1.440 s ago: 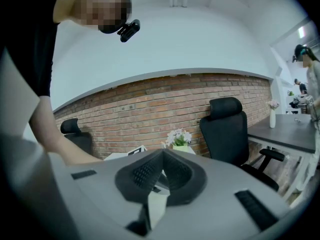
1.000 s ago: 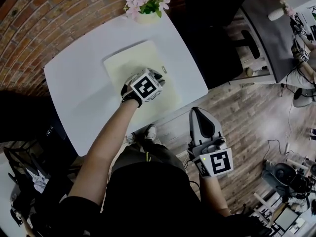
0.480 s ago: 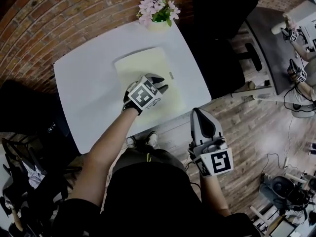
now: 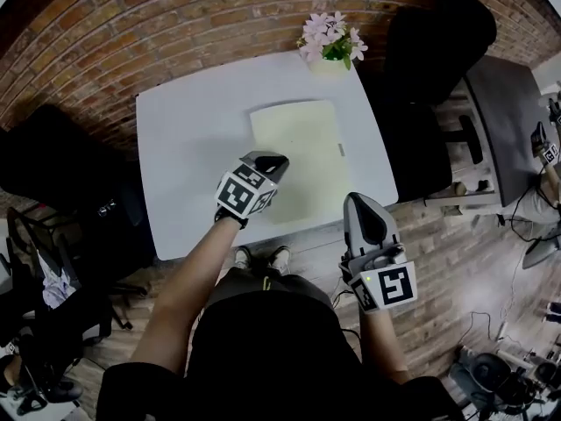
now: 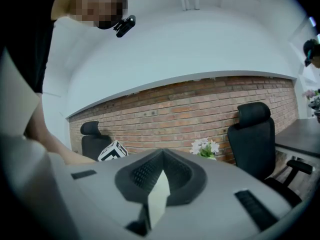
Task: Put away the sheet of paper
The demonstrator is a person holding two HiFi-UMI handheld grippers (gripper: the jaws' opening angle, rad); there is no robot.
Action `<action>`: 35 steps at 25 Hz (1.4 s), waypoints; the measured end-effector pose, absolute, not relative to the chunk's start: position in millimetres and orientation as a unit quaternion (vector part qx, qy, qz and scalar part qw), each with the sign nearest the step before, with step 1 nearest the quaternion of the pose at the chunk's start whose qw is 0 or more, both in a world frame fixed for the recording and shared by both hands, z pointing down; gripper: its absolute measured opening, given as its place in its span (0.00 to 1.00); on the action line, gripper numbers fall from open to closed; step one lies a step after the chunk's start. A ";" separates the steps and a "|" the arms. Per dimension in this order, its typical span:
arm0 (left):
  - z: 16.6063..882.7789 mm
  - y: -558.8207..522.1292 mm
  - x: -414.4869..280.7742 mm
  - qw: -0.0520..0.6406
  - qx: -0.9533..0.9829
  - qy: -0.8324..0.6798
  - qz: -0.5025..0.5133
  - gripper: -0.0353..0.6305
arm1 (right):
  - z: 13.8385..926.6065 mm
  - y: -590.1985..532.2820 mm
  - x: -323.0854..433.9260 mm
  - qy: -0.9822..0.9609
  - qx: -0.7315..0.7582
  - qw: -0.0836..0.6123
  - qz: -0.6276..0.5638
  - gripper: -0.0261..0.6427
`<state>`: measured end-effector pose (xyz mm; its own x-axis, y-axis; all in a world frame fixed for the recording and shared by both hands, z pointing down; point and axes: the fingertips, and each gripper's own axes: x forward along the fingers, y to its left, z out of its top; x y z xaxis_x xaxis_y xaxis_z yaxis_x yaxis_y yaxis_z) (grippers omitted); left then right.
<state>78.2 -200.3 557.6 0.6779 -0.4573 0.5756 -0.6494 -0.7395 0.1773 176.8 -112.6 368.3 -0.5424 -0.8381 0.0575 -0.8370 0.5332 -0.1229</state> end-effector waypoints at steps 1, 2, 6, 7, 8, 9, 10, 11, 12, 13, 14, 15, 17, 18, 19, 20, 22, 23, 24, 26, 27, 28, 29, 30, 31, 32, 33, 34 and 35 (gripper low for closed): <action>551.9 -198.0 65.1 0.188 0.895 -0.322 0.247 0.10 | 367.8 -111.4 170.5 0.877 -0.477 0.000 -0.065 0.06; 546.5 -195.4 51.8 0.189 0.892 -0.334 0.237 0.10 | 368.5 -109.8 164.8 0.877 -0.476 -0.007 -0.063 0.06; 522.8 -184.0 -2.6 0.189 0.881 -0.387 0.196 0.09 | 366.4 -102.9 140.2 0.880 -0.472 -0.015 -0.059 0.06; 515.5 -180.9 -15.0 0.187 0.878 -0.399 0.186 0.09 | 365.2 -101.5 135.0 0.880 -0.472 -0.014 -0.059 0.06; 507.7 -177.4 -26.5 0.183 0.876 -0.410 0.177 0.09 | 364.0 -100.1 130.3 0.880 -0.472 -0.013 -0.058 0.06; 499.3 -173.9 -37.6 0.179 0.874 -0.419 0.168 0.09 | 362.6 -98.9 125.9 0.880 -0.472 -0.013 -0.057 0.06; 490.4 -170.6 -48.5 0.173 0.873 -0.428 0.159 0.09 | 360.8 -97.7 121.4 0.880 -0.472 -0.012 -0.056 0.06; 480.9 -167.3 -59.6 0.168 0.871 -0.436 0.149 0.09 | 358.6 -96.5 116.7 0.880 -0.472 -0.012 -0.054 0.06; 471.1 -164.0 -70.6 0.162 0.870 -0.444 0.140 0.09 | 356.0 -95.0 112.2 0.880 -0.472 -0.011 -0.052 0.06; 461.3 -160.8 -81.3 0.156 0.868 -0.452 0.130 0.09 | 353.1 -93.6 108.4 0.881 -0.471 -0.009 -0.051 0.06; 451.4 -157.6 -91.4 0.149 0.867 -0.460 0.120 0.09 | 350.3 -92.4 105.3 0.881 -0.471 -0.007 -0.050 0.06; 441.6 -154.3 -100.8 0.141 0.865 -0.468 0.111 0.09 | 348.2 -91.5 103.0 0.881 -0.471 -0.005 -0.049 0.06; 421.2 -146.6 -117.1 0.126 0.863 -0.480 0.094 0.09 | 345.4 -90.2 100.0 0.880 -0.472 -0.004 -0.048 0.06; 410.0 -142.4 -124.1 0.116 0.863 -0.485 0.086 0.09 | 344.2 -90.1 99.1 0.880 -0.473 -0.003 -0.048 0.06; 397.8 -138.1 -130.5 0.106 0.862 -0.489 0.076 0.09 | 342.5 -90.4 98.3 0.879 -0.475 -0.003 -0.046 0.06; 384.8 -134.0 -136.0 0.093 0.862 -0.493 0.065 0.09 | 340.3 -91.2 97.7 0.878 -0.476 -0.002 -0.044 0.06; 359.2 -125.0 -143.7 0.065 0.862 -0.500 0.043 0.09 | 335.2 -93.1 97.6 0.876 -0.480 0.000 -0.038 0.06; 347.9 -119.6 -146.0 0.051 0.862 -0.503 0.032 0.09 | 332.8 -93.5 98.4 0.875 -0.482 0.000 -0.036 0.06; 337.5 -113.6 -147.8 0.038 0.861 -0.507 0.023 0.09 | 330.4 -93.6 99.5 0.874 -0.485 0.000 -0.034 0.06; 319.1 -101.4 -152.5 0.019 0.857 -0.515 0.005 0.09 | 325.2 -93.3 102.6 0.871 -0.490 0.002 -0.030 0.06; 311.4 -95.5 -155.9 0.011 0.854 -0.520 -0.003 0.09 | 322.1 -93.3 104.5 0.869 -0.493 0.004 -0.027 0.06; 304.5 -89.7 -159.7 0.004 0.851 -0.525 -0.011 0.09 | 318.7 -93.5 106.8 0.867 -0.497 0.006 -0.025 0.06; 298.2 -83.9 -163.7 -0.004 0.847 -0.531 -0.018 0.09 | 315.1 -93.8 109.6 0.865 -0.501 0.009 -0.022 0.06; 292.6 -77.9 -168.3 -0.013 0.842 -0.539 -0.024 0.09 | 311.5 -94.1 112.6 0.863 -0.505 0.011 -0.018 0.06; 287.8 -71.8 -173.4 -0.019 0.836 -0.547 -0.028 0.09 | 308.0 -94.3 115.6 0.861 -0.509 0.014 -0.015 0.06; 284.0 -65.8 -178.6 -0.024 0.831 -0.555 -0.032 0.09 | 304.7 -94.2 118.6 0.858 -0.513 0.017 -0.013 0.06; 280.9 -60.3 -183.1 -0.028 0.826 -0.562 -0.035 0.09 | 301.7 -93.9 121.8 0.855 -0.517 0.020 -0.010 0.06; 278.2 -55.5 -186.5 -0.032 0.823 -0.566 -0.038 0.09 | 299.0 -93.4 125.1 0.853 -0.522 0.022 -0.009 0.06; 275.2 -51.2 -188.9 -0.038 0.821 -0.569 -0.039 0.09 | 296.9 -93.0 128.6 0.850 -0.526 0.025 -0.007 0.06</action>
